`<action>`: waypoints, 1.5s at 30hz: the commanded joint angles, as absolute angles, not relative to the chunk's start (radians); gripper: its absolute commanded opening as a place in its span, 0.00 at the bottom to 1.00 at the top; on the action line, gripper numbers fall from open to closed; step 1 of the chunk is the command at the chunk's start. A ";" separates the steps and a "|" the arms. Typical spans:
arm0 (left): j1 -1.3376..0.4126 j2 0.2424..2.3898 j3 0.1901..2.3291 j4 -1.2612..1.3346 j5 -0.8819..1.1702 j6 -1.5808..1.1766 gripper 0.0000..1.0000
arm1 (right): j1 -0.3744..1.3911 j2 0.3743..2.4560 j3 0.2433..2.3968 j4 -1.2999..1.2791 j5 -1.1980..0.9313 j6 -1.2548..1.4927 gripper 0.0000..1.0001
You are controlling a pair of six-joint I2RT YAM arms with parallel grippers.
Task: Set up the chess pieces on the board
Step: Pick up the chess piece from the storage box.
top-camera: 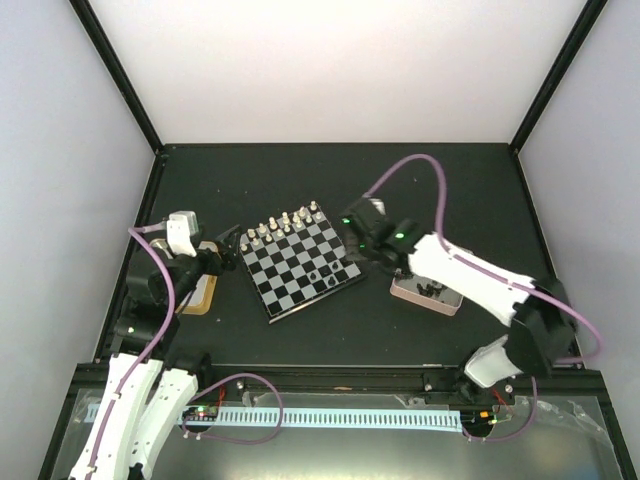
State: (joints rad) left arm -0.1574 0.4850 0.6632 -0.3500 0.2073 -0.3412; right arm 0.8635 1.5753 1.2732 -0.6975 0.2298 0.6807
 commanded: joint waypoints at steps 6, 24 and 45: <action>-0.158 0.541 0.664 -0.311 0.242 -0.348 0.99 | 0.528 1.188 0.854 -0.706 0.333 0.759 0.34; -0.158 0.728 0.682 -0.146 0.356 -0.385 0.99 | 0.183 1.283 0.671 -0.597 0.175 0.627 0.23; -0.157 0.665 0.674 -0.178 0.341 -0.383 0.99 | 0.185 1.191 0.739 -0.610 0.091 0.536 0.01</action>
State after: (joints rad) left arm -0.1574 0.6987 0.6582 -0.1864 0.3363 -0.3798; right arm 0.1860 1.2869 0.6800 -0.6010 0.1699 0.5808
